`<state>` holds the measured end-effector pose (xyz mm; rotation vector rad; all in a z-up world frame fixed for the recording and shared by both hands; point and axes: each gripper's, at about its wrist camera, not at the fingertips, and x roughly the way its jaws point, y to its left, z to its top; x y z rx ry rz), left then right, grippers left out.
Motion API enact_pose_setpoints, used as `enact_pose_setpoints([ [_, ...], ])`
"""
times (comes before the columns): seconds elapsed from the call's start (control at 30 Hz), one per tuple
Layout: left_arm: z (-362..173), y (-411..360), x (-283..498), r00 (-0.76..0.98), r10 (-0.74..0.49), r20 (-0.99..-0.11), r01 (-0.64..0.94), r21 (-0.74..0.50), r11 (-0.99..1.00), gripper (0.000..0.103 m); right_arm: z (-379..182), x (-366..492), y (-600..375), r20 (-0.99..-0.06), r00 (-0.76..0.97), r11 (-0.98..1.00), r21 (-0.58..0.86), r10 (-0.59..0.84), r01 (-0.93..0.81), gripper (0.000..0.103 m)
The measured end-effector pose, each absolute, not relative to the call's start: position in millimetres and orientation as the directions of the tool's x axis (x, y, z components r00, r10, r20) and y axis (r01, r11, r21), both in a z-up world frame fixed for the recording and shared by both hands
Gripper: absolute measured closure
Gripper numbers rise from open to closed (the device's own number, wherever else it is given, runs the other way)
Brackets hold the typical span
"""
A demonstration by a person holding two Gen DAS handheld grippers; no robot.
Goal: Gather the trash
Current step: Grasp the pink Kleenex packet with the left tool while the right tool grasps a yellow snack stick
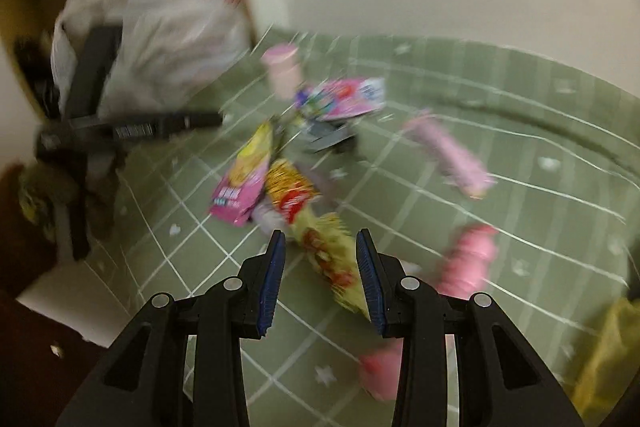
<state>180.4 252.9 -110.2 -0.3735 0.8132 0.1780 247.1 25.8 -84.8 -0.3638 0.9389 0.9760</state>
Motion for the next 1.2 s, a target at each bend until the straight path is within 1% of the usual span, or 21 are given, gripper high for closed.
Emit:
enact_pose_setpoints([
  [0.07,-109.2,257.0,178.0,0.679,0.022,-0.734,-0.303,-0.253,0.919,0.047,-93.8,248.7,37.4,-0.828,0.225,0.539,0.108,0.514,-0.835,0.068],
  [0.1,-109.2,258.4,177.5,0.680,0.020,-0.733,-0.302,-0.255,0.918,0.047,-95.4,249.2,39.6,-0.831,0.238,0.545,0.092,0.503,-0.833,0.074],
  [0.13,-109.3,259.6,177.6,0.681,0.016,-0.732,-0.299,-0.258,0.919,0.047,-94.1,249.5,40.1,-0.826,0.254,0.552,0.081,0.504,-0.830,0.087],
  [0.17,-109.2,260.1,179.2,0.681,0.012,-0.732,-0.295,-0.260,0.920,0.047,-92.6,250.7,37.4,-0.821,0.253,0.555,0.091,0.512,-0.827,0.088],
  [0.2,-109.5,260.0,180.4,0.683,0.004,-0.731,-0.287,-0.263,0.921,0.047,-89.4,251.8,34.1,-0.815,0.251,0.561,0.106,0.522,-0.821,0.094],
  [0.27,-109.6,258.7,185.6,0.688,-0.015,-0.726,-0.267,-0.272,0.925,0.047,-79.5,253.9,23.0,-0.799,0.255,0.579,0.137,0.544,-0.804,0.098],
  [0.43,-111.8,248.7,206.8,0.691,-0.036,-0.722,-0.214,-0.252,0.944,0.047,-49.0,266.7,-25.4,-0.745,0.311,0.662,0.227,0.590,-0.714,0.098],
  [0.57,-117.8,246.4,241.2,0.683,-0.058,-0.728,-0.176,-0.241,0.955,0.047,-32.8,268.1,-61.1,-0.725,0.381,0.728,0.240,0.574,-0.642,0.098],
  [0.7,-126.9,248.4,279.6,0.649,-0.066,-0.758,-0.158,-0.220,0.963,0.047,-31.3,263.5,-88.4,-0.731,0.427,0.782,0.230,0.532,-0.579,0.098],
  [0.83,-131.3,244.3,308.9,0.643,-0.033,-0.766,-0.143,-0.162,0.976,0.047,-35.5,253.8,-106.6,-0.743,0.445,0.809,0.217,0.500,-0.547,0.098],
  [0.93,-136.8,239.1,325.8,0.623,-0.049,-0.781,-0.118,-0.155,0.981,0.047,-40.6,248.3,-120.1,-0.753,0.447,0.828,0.223,0.482,-0.515,0.098],
  [1.03,-144.5,230.8,334.7,0.587,-0.087,-0.805,-0.088,-0.171,0.981,0.047,-44.7,246.7,-129.6,-0.757,0.452,0.839,0.228,0.472,-0.495,0.098],
  [1.2,-147.3,217.7,331.6,0.563,-0.142,-0.814,-0.053,-0.207,0.977,0.047,-46.1,240.2,-133.8,-0.754,0.461,0.845,0.228,0.467,-0.484,0.098],
])
